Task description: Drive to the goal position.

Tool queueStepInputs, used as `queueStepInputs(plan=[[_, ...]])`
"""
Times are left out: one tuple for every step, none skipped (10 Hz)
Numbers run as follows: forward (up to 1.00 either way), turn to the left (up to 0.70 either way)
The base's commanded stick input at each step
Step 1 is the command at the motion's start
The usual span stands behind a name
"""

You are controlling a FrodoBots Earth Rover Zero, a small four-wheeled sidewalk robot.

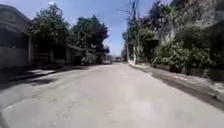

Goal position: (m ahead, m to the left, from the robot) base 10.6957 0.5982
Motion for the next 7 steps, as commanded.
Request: queueStepInputs(plan=[[0.85, -0.29], [0.85, -0.08], [0.85, -0.15], [0.85, -0.22], [0.85, -0.29], [0.85, -0.21], [0.85, -0.02]])
